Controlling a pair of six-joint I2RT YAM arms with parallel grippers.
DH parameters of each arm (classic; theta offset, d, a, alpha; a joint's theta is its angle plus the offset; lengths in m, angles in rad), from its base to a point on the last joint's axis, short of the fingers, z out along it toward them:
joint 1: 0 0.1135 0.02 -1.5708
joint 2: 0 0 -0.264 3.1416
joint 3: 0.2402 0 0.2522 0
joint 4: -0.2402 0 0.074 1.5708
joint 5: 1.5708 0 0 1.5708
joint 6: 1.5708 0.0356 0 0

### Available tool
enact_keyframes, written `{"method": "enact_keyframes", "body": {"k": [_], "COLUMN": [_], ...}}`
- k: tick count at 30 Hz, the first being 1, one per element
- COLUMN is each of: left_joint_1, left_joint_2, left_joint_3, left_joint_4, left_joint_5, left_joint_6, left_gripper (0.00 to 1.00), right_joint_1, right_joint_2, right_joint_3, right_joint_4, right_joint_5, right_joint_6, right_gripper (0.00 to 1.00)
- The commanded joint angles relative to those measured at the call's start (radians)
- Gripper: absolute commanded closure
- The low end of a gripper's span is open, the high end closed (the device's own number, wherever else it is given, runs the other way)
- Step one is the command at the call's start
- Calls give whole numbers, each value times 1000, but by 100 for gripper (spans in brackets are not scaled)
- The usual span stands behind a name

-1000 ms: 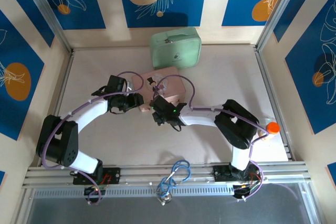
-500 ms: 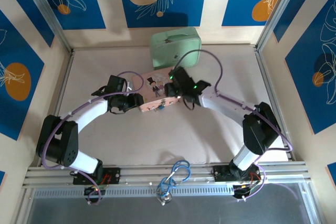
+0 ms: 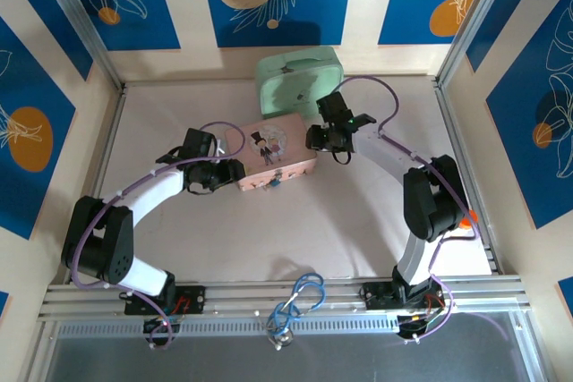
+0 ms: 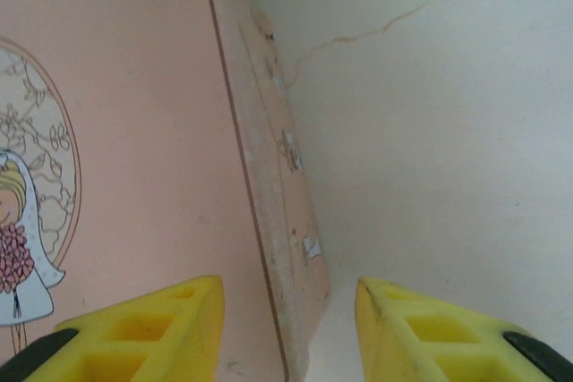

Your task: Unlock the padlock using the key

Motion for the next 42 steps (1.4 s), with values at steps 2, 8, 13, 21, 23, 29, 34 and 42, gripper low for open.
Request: {"method": "enact_keyframes", "body": {"k": [2,8,13,21,23,29,34,42], "left_joint_1": [17,16,16,16,16,17,17,17], "left_joint_2": [28,16,-23,55,80,113,121,129], "left_joint_3": [14,15,-2,50,70,88,86,68], "left_joint_4": [-48,-4,89,129,105,61,31,47], "left_joint_5": [-33,-15,-24,-21,-32,-41,-66,-40], "left_joint_6": [21,-3,-37,-67,-64,-50,-25,-33], "left_gripper": [46,41,0,5,9,15,16,21], "right_joint_1": [5,12,23,51,64,106,145,217], "right_joint_2": [-1,18,29,14,-7,-88,-118,-259], "right_joint_3": [-15,-23,-46,-98,-122,-179,-187,-201], "right_joint_4": [-8,-31,-37,-50,-49,-48,-69,-104], "right_joint_5": [-71,-47,-26,-4,0,15,29,219], "right_joint_6": [-6,15,31,87,106,151,176,203], "right_gripper": [60,70,74,79,80,82,82,63]}}
